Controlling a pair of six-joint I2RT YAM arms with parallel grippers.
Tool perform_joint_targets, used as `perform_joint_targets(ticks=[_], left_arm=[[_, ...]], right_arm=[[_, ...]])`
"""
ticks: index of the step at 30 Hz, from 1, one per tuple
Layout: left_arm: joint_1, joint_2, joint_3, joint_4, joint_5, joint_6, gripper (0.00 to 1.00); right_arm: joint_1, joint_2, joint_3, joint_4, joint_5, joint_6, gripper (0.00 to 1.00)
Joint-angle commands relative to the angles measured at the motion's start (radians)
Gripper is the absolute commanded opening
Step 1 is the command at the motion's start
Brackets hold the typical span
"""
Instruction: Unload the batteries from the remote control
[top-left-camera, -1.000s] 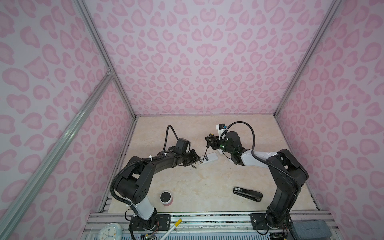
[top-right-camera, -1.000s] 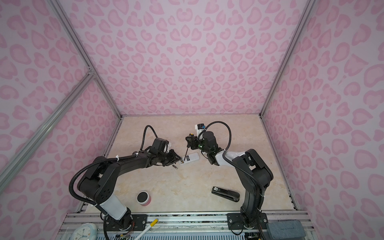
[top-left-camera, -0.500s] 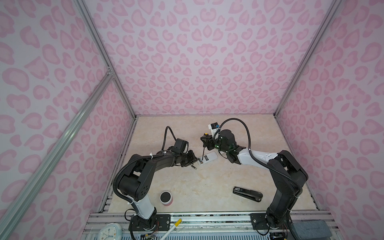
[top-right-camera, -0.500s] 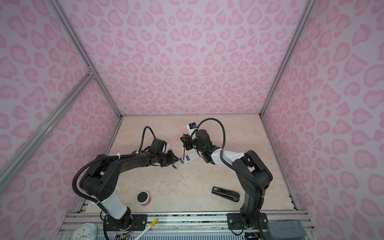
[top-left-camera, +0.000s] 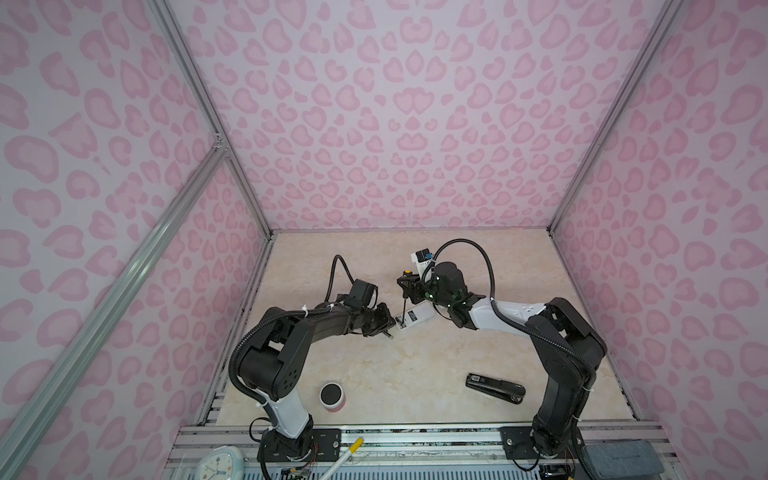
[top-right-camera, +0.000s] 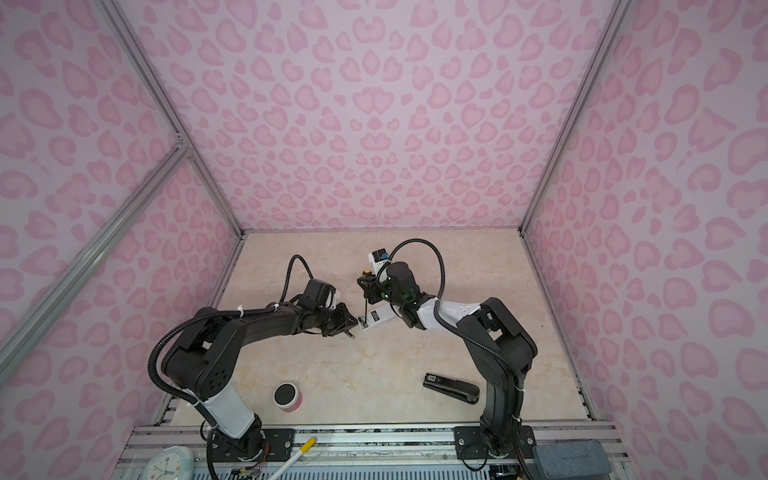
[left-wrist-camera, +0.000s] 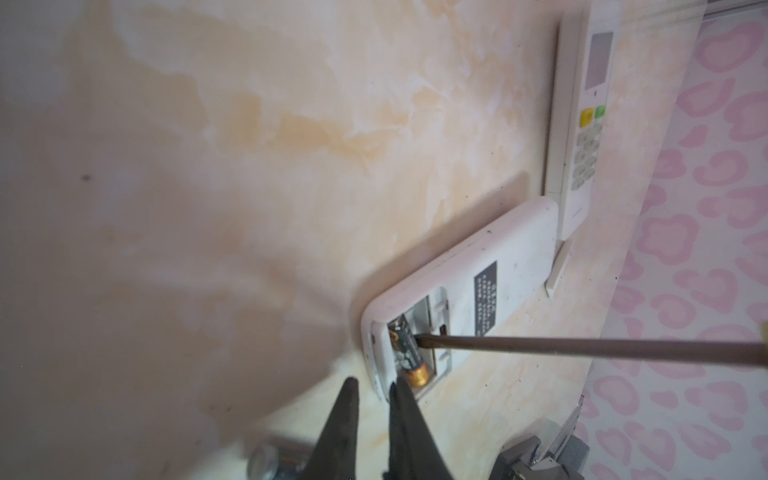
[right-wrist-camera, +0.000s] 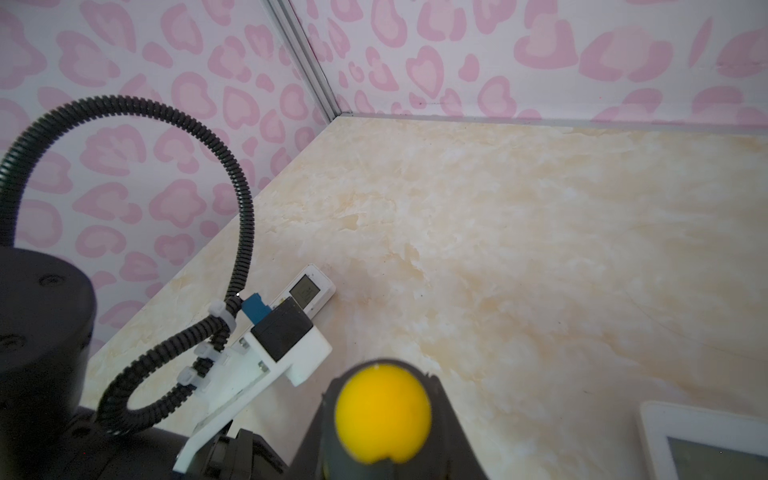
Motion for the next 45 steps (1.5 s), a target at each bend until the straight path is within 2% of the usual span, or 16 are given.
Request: perform_joint_targets(ticks=[1, 7, 15, 23, 33, 37, 45], left_arm=[[0.001, 0.011, -0.006, 0.011, 0.005, 0.011, 0.18], [0.001, 0.012, -0.018, 0.022, 0.002, 0.007, 0.16], [0.001, 0.006, -0.034, 0.028, 0.0, 0.003, 0.14], [0.001, 0.003, -0.041, 0.031, -0.002, 0.001, 0.13], [0.0, 0.007, -0.035, 0.033, 0.0, 0.002, 0.13], [0.001, 0.005, -0.033, 0.031, -0.002, 0.003, 0.13], [0.001, 0.007, -0.024, 0.028, -0.001, 0.007, 0.13]], right_arm=[[0.006, -0.008, 0.009, -0.024, 0.022, -0.038, 0.0], [-0.004, 0.013, 0.009, -0.01, -0.003, -0.004, 0.0], [-0.053, 0.041, -0.04, 0.166, -0.08, 0.201, 0.0], [-0.058, 0.032, -0.063, 0.208, -0.09, 0.249, 0.0], [-0.052, 0.004, -0.07, 0.184, -0.07, 0.211, 0.0], [-0.039, 0.004, -0.028, 0.078, -0.031, 0.129, 0.0], [-0.033, 0.047, 0.042, -0.039, -0.003, 0.064, 0.0]])
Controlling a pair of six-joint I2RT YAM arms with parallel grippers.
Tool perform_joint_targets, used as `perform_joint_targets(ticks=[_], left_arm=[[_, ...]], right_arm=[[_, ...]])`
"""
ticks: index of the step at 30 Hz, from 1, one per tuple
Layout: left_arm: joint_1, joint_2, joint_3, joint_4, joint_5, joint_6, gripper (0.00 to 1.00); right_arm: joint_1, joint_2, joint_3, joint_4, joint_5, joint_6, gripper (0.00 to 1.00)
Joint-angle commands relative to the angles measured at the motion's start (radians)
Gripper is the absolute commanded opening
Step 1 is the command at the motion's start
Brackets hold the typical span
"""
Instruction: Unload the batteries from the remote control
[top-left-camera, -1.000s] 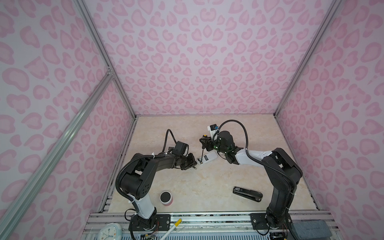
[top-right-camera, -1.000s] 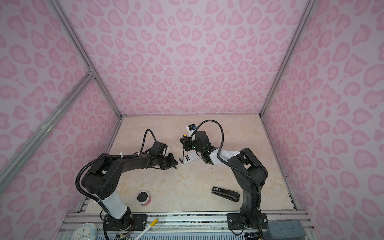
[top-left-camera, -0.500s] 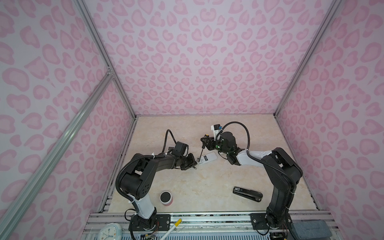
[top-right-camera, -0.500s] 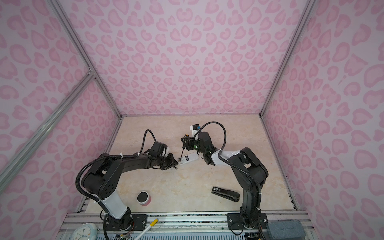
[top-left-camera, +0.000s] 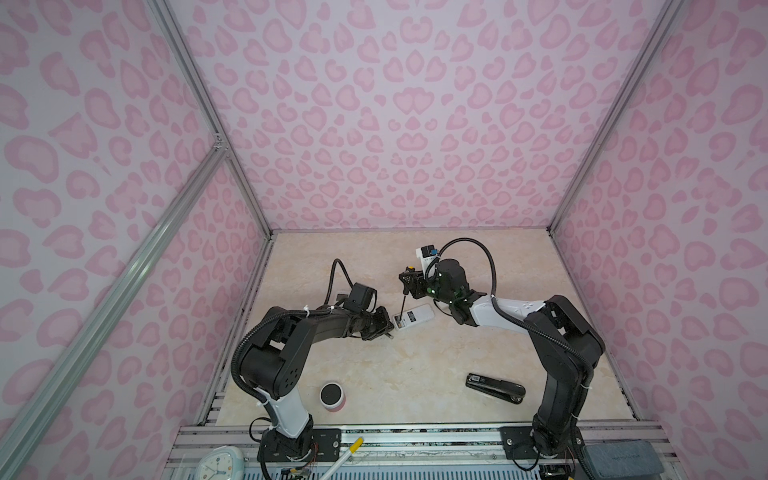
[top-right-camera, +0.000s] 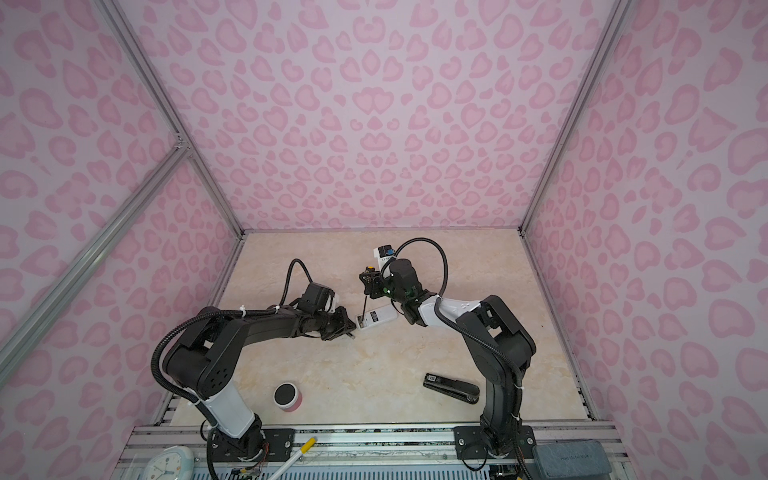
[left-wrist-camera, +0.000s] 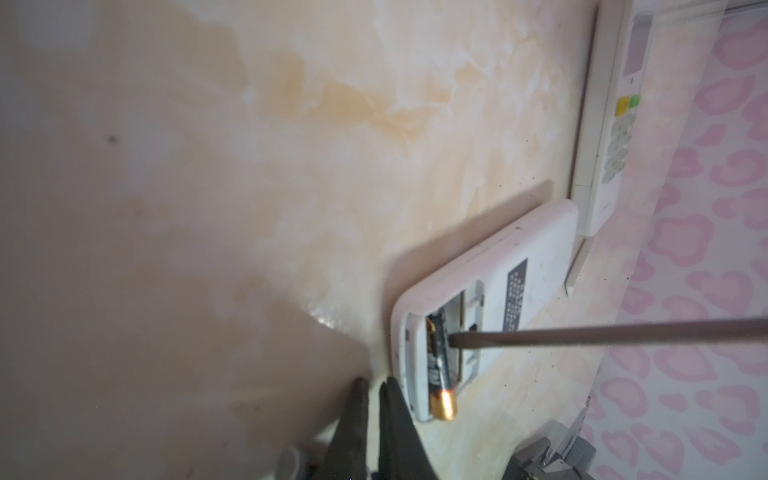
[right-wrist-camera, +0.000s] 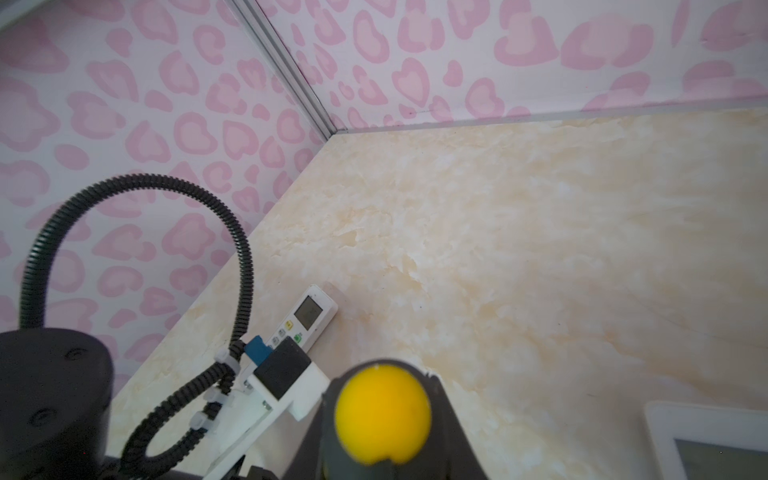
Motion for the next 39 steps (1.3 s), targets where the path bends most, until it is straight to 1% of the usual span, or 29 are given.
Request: perform_joint_targets(ticks=[1, 4, 6, 14, 19, 26, 31, 35, 39], left_arm=[[0.0, -0.002, 0.012, -0.003, -0.001, 0.01, 0.13], [0.0, -0.003, 0.012, -0.003, 0.0, 0.011, 0.13], [0.0, -0.003, 0.011, -0.001, 0.001, 0.012, 0.13], [0.0, 0.016, 0.01, 0.007, -0.001, 0.013, 0.13], [0.0, 0.023, 0.008, 0.012, -0.001, 0.015, 0.13], [0.0, 0.023, 0.007, 0.013, -0.004, 0.016, 0.13], [0.0, 0.021, 0.005, 0.011, -0.007, 0.019, 0.13], [0.002, 0.02, 0.005, 0.012, -0.009, 0.021, 0.13], [0.003, 0.006, 0.0, 0.004, -0.016, 0.024, 0.13]], right_arm=[[0.01, 0.013, 0.018, -0.065, 0.03, -0.055, 0.0], [0.026, 0.015, 0.036, -0.104, 0.051, -0.089, 0.0], [0.029, 0.02, 0.039, -0.097, 0.051, -0.094, 0.0], [0.027, 0.034, 0.007, 0.074, -0.051, -0.033, 0.0], [0.031, 0.011, -0.028, 0.127, -0.079, -0.04, 0.0], [0.053, -0.041, -0.05, 0.093, -0.05, -0.115, 0.0], [0.077, -0.057, -0.031, 0.035, -0.024, -0.177, 0.0], [0.089, -0.069, -0.031, 0.027, -0.019, -0.2, 0.0], [0.09, -0.089, -0.06, 0.068, -0.025, -0.198, 0.0]])
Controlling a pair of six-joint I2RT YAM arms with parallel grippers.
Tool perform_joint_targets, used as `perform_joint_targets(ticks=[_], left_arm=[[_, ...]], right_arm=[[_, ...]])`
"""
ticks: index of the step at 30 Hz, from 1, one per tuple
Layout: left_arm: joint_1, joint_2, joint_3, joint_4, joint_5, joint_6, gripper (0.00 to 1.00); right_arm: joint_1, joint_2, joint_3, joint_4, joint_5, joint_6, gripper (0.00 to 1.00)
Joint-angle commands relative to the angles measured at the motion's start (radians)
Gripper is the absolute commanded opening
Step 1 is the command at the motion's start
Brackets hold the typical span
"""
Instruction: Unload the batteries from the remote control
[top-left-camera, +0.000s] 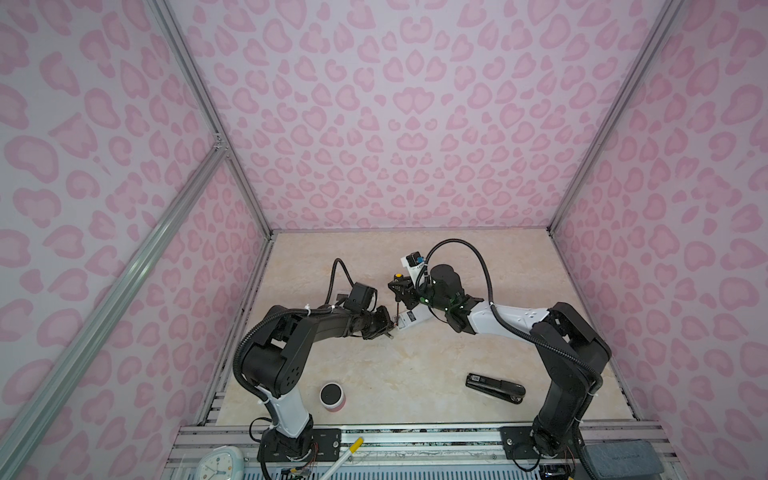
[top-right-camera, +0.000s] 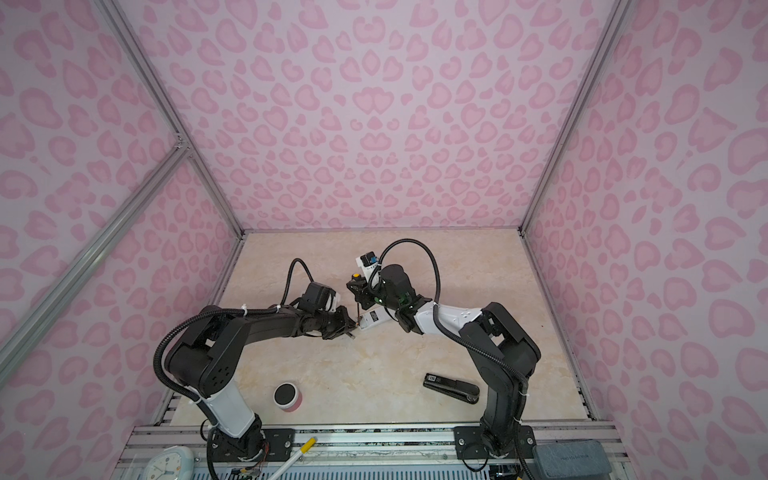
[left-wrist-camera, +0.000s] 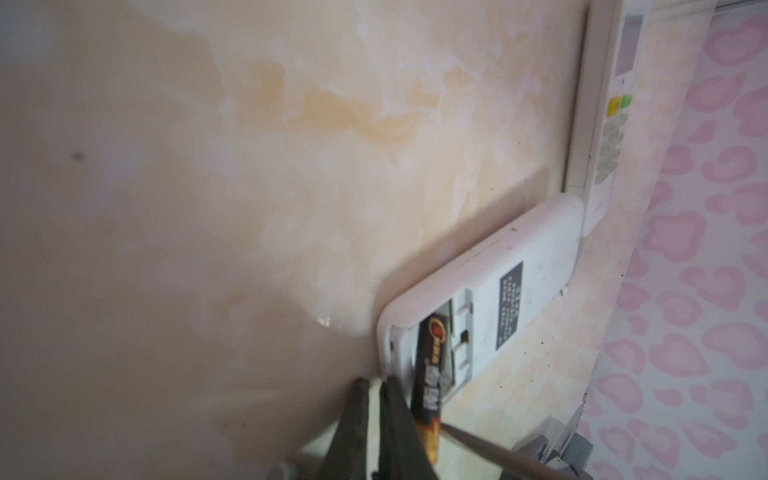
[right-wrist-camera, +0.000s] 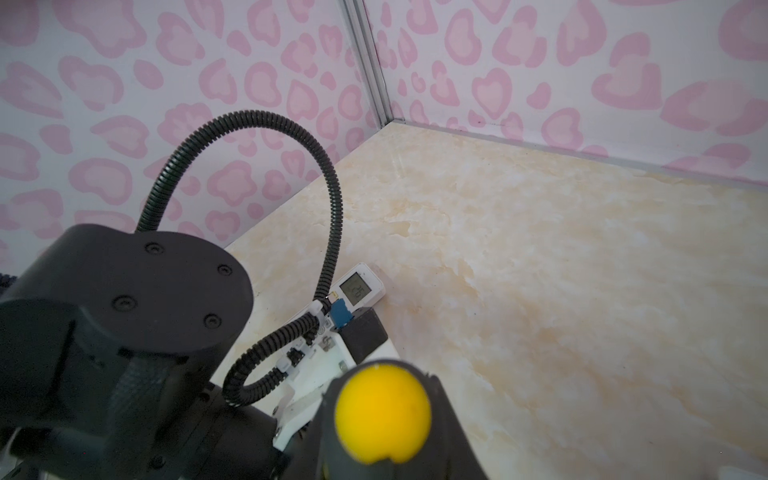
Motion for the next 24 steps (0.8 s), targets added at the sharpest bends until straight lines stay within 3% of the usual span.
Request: perform_joint_targets(ticks=[1, 8, 24], left_arm=[[0.005, -0.017, -0.007, -0.018, -0.031, 0.023, 0.13], [0.026, -0.071, -0.018, -0.036, -0.036, 0.04, 0.14], [0.024, -0.018, -0.004, -0.012, -0.008, 0.039, 0.14]], right_arm=[[-0.004, -0.018, -0.031, 0.067, 0.013, -0.006, 0.0], [-0.018, 0.005, 0.021, -0.066, 0.091, -0.01, 0.0], [-0.021, 0.085, 0.075, -0.041, 0.101, 0.027, 0.0]])
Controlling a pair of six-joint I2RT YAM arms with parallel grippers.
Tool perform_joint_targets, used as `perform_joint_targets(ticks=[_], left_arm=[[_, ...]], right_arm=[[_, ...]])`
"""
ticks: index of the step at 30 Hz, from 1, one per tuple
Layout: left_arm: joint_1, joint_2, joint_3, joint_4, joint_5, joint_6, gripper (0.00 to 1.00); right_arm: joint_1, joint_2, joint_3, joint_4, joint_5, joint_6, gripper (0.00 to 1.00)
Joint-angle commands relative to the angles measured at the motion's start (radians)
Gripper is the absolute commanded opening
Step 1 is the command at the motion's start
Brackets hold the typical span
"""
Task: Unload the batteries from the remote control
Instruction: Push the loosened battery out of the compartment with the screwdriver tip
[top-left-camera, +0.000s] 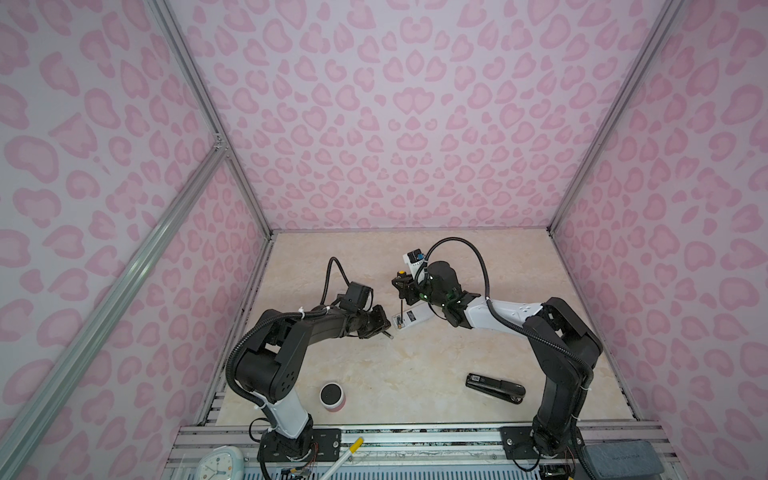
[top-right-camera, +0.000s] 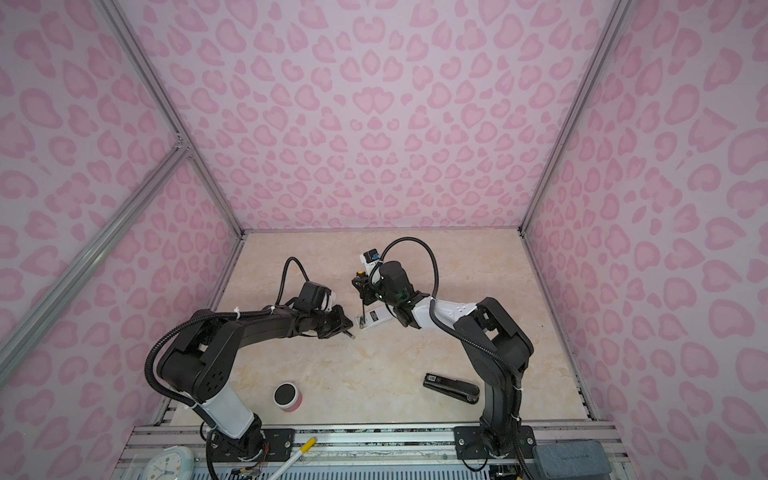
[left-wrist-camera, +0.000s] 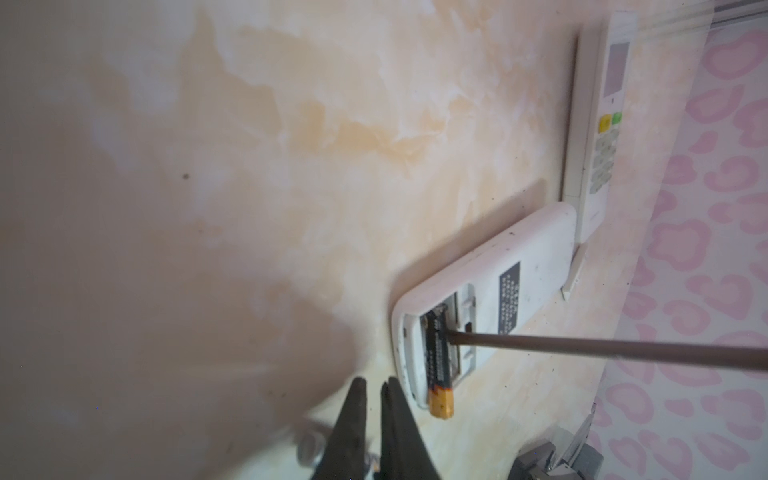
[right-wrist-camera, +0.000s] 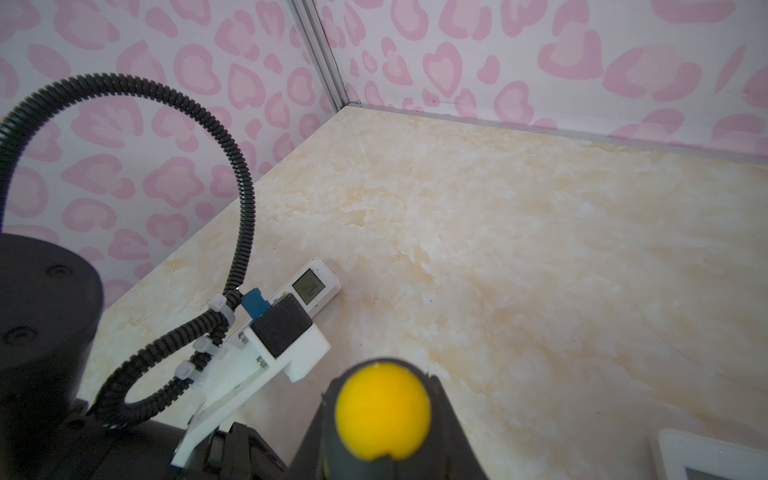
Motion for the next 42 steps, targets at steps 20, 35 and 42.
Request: perform_joint_targets(ticks=[20, 35, 42], left_arm=[[0.0, 0.019, -0.007, 0.025, 0.014, 0.019, 0.14], [0.007, 0.017, -0.009, 0.025, 0.014, 0.024, 0.14], [0.004, -0.003, -0.018, 0.026, 0.009, 0.02, 0.14]], right_arm=[[0.003, 0.058, 0.067, 0.103, -0.083, 0.029, 0.0], [-0.02, -0.004, 0.007, 0.095, -0.099, 0.097, 0.0], [-0.029, 0.003, 0.013, 0.088, -0.109, 0.061, 0.0]])
